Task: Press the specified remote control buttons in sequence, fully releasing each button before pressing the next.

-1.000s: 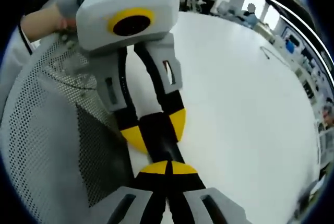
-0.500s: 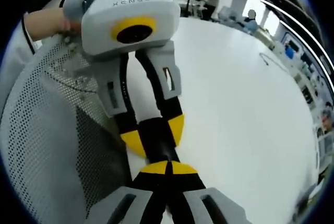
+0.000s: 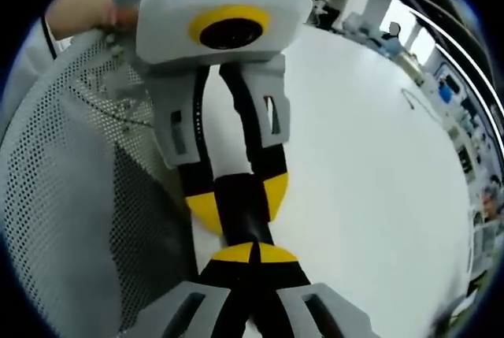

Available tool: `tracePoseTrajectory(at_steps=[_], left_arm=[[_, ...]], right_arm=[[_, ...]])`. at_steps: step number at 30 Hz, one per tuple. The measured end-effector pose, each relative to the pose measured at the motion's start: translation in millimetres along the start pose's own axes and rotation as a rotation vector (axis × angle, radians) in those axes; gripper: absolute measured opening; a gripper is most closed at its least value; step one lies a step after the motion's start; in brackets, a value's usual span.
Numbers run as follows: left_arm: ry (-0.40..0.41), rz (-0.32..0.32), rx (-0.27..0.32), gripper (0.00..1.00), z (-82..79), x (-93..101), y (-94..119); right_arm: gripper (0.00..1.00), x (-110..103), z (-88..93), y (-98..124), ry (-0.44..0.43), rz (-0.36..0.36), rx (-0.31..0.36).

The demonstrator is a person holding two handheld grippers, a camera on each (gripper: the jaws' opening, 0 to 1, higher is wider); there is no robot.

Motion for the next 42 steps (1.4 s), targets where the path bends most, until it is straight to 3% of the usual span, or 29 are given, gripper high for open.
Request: tracePoseTrajectory(at_steps=[5,11,15,23,42], left_arm=[[-0.002,0.001,-0.004,0.25,0.1,0.1,-0.3],[-0.001,0.001,-0.003,0.25,-0.2,0.2,-0.5],[-0.001,0.000,-0.003,0.25,0.0,-0.1,-0.5],[0.001,-0.002,0.001,0.25,0.3,0.3,-0.5],[0.001,-0.001,-0.001,0.25,-0.2,-0.1,-1.4]], right_arm=[[0.00,0.4,-0.8,-1.2,0.009,0.010,-0.003],[0.00,-1.8,-0.7,-1.5,0.103,0.043,-0.007],[0.00,-2.4,0.5,-1.2,0.114,0.075,0.012],[0.00,3.5,1.3,1.5,-0.200,0.003,0.060],[0.00,-1.8,-4.1,-1.1,-0.042,-0.014,0.065]])
Point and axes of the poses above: the point that each gripper's makers call its tool centre point, and the gripper's own axes: y roughly backward along the fingers, x roughly to its right, z roughly out of its underside, the point moved 2 cm from there along y, roughly backward along the fingers, and after that the axes turned 15 degrees about z, right-handed, at the moved point
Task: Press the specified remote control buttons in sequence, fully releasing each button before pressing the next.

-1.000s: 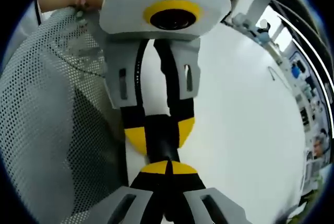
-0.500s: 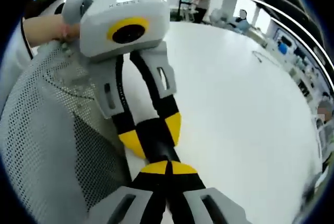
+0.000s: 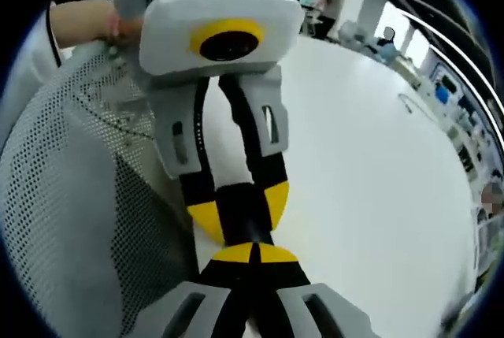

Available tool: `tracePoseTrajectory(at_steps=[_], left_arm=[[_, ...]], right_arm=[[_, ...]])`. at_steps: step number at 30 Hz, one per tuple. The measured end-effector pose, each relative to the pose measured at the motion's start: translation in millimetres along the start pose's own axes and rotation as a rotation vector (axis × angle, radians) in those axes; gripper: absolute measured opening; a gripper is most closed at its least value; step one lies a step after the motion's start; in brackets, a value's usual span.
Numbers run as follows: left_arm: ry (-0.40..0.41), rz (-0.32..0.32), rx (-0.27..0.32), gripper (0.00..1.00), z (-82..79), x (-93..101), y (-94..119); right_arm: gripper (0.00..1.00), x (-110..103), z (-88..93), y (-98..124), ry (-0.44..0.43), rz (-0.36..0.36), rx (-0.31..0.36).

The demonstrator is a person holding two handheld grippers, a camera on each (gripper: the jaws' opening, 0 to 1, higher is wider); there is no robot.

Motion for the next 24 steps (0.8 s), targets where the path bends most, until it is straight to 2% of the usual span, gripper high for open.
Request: tracePoseTrajectory(at_steps=[8,21,24], left_arm=[[-0.002,0.002,-0.001,0.25,0.0,0.8,0.4],[-0.002,0.003,-0.003,0.25,0.1,1.5,0.4],[-0.001,0.001,-0.003,0.25,-0.1,1.3,0.6]], right_arm=[[0.00,-1.7,-1.0,-0.1,0.078,0.002,-0.010],[0.00,-2.0,-1.5,-1.7,0.149,-0.006,-0.011],[0.00,-2.5,-1.9,-1.7,0.195,0.007,-0.001]])
Point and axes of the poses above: the point that each gripper's makers call its tool centre point, and the gripper's own axes: y roughly backward along the fingers, x roughly to its right, z roughly out of its underside, the point moved 2 cm from there along y, roughly backward along the fingers, and after that the axes turned 15 degrees about z, right-handed, at the moved point
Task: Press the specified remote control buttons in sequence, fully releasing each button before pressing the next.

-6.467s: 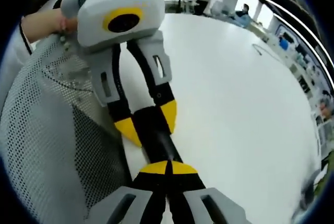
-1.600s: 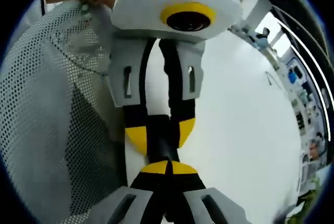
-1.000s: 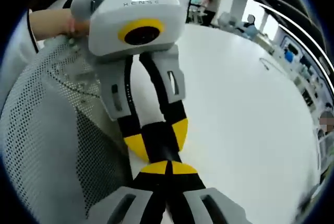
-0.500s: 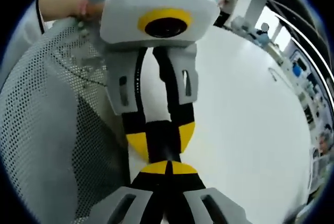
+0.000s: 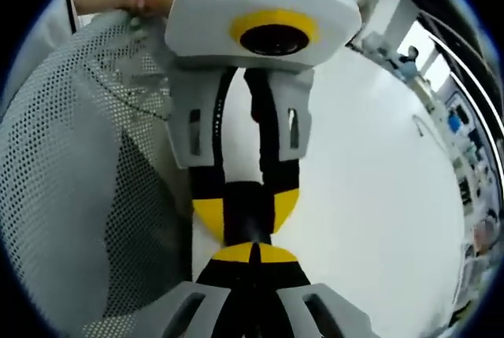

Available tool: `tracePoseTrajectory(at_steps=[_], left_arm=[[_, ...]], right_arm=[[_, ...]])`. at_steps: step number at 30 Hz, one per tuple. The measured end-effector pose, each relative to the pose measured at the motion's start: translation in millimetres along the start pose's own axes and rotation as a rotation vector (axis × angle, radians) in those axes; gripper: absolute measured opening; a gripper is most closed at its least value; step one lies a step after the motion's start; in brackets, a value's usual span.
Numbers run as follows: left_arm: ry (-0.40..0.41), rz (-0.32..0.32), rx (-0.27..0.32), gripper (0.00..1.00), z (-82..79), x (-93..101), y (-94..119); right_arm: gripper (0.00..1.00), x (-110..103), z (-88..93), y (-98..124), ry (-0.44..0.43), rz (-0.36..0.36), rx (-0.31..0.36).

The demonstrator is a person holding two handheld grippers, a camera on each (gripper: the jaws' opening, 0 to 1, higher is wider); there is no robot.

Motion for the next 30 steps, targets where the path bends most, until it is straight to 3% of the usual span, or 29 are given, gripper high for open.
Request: tracePoseTrajectory(at_steps=[5,11,17,20,23,25,27,30], left_arm=[[0.004,-0.006,0.000,0.25,0.5,-2.4,0],[0.003,-0.008,-0.003,0.25,0.0,-3.0,0],[0.003,-0.012,-0.009,0.25,-0.2,-3.0,0],[-0.002,-0.013,-0.013,0.25,-0.2,-2.8,0],[-0.019,-0.010,-0.013,0.25,-0.1,-2.8,0],[-0.022,-0.007,-0.013,0.25,-0.4,-2.7,1],[-0.020,-0.005,-0.013,0.25,-0.1,-3.3,0],[-0.011,-0.005,-0.012,0.25,-0.1,-3.6,1]], right_arm=[[0.00,1,-0.7,-1,0.005,0.031,0.011],[0.00,5,0.5,-1,-0.176,-0.015,0.015],[0.00,6,2.2,1,-0.241,-0.041,0.032],[0.10,14,12.3,5,-0.209,-0.012,0.015],[0.12,16,25.7,9,-0.249,-0.043,-0.009],[0.17,19,31.8,11,-0.271,-0.048,-0.002],[0.24,19,34.2,13,-0.233,-0.049,0.020],[0.28,17,36.0,13,-0.245,-0.060,0.036]])
Point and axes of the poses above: the point that each gripper's makers call its tool centre point, and the gripper's own axes: y roughly backward along the fingers, x roughly to its right, z roughly out of its underside, the point moved 2 cm from there along y, roughly backward along the fingers, and after that the axes turned 15 degrees about z, right-handed, at the moved point
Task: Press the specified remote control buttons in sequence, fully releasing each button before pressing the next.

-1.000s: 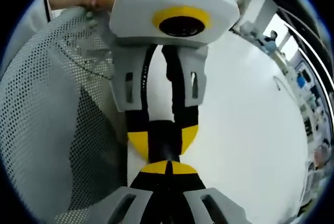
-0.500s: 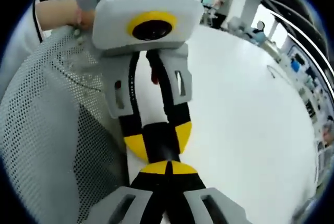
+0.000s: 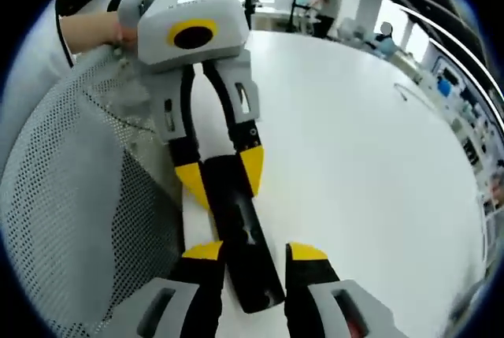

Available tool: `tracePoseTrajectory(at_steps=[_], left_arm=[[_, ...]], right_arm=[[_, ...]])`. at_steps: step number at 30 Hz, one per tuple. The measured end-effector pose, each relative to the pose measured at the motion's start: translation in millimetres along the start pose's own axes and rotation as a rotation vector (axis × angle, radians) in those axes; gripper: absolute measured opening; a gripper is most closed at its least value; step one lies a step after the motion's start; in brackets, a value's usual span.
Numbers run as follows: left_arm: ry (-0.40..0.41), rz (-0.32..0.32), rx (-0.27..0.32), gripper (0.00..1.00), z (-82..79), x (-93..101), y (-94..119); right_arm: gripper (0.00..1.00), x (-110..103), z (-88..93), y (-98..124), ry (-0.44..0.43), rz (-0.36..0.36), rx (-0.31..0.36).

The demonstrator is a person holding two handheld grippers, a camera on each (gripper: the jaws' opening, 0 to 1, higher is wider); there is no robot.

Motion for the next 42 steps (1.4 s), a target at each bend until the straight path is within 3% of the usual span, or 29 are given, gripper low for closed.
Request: tracePoseTrajectory(at_steps=[6,18,28,31,37,40,42], left_arm=[[0.018,-0.007,-0.002,0.25,0.2,-0.3,0],[0.022,-0.012,0.001,0.26,-0.7,-0.1,0],[0.020,-0.012,0.004,0.28,-2.4,3.9,-3],[0.023,-0.008,0.004,0.30,-2.3,5.6,-4],[0.075,-0.013,0.023,0.32,-2.4,6.0,-3],[0.103,-0.049,0.006,0.35,1.8,-2.8,5],[0.108,-0.096,0.027,0.42,1.1,-8.3,13]], right_arm=[[0.28,-3,13.3,-3,-0.019,-0.033,-0.036],[0.22,-8,15.7,-2,0.005,-0.047,-0.061],[0.21,-16,20.5,2,0.013,0.002,0.002],[0.21,-18,20.9,2,-0.016,0.001,-0.004],[0.21,-18,22.0,2,0.010,-0.020,0.018],[0.21,-18,20.6,1,0.005,-0.018,0.019],[0.21,-18,19.8,0,0.009,-0.023,0.014]])
Point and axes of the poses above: the point that each gripper's makers call its tool centre point, and the gripper's own axes: y roughly backward along the fingers, x roughly to its right, z roughly out of its underside, the point moved 2 cm from there along y, roughly backward along the fingers, and after that the axes turned 15 degrees about z, right-handed, at the moved point
